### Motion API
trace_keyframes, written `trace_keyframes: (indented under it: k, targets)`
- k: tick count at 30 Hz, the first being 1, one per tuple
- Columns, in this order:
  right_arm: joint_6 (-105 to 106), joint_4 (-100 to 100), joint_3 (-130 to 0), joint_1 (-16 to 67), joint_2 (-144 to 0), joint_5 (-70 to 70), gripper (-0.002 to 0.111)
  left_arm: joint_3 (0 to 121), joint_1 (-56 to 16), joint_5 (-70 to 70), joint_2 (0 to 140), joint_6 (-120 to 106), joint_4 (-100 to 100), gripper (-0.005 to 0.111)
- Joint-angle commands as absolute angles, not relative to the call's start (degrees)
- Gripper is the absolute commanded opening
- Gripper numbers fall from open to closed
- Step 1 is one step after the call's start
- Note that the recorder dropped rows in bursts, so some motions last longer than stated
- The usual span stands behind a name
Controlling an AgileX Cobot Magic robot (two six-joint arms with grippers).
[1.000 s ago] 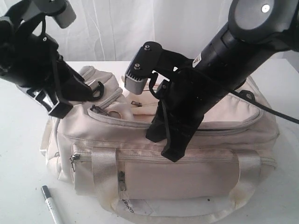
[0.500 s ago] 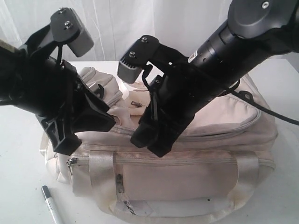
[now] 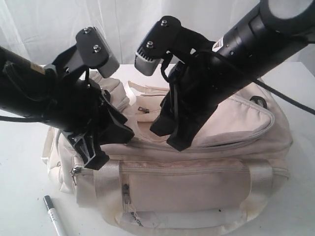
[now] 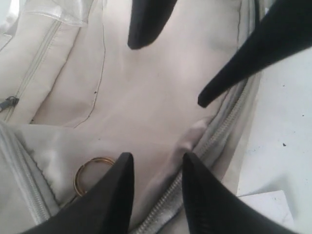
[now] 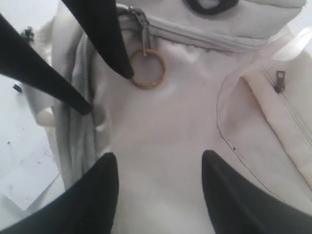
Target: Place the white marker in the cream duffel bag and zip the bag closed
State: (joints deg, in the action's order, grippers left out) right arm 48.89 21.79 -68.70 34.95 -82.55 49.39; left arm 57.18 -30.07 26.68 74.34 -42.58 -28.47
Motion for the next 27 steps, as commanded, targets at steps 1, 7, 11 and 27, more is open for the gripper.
trace_keyframes:
  k: [1,7,11,27]
  targets:
    - [46.0,17.6,-68.6,34.8,-82.2,51.6,0.050,56.7,-30.4,27.2,75.4,-42.9,-28.8,0.039]
    - [41.1,9.0,-68.6,34.8,-82.2,56.3,0.050,56.7,-30.4,27.2,75.4,-43.6,-28.8,0.039]
    - [40.1,6.8,-68.6,34.8,-82.2,58.9,0.050,56.7,-30.4,27.4,75.4,-43.5,-28.8,0.039]
    - [37.2,3.2,-68.6,34.8,-82.2,64.6,0.050,56.7,-30.4,27.6,75.4,-44.0,-28.7,0.039]
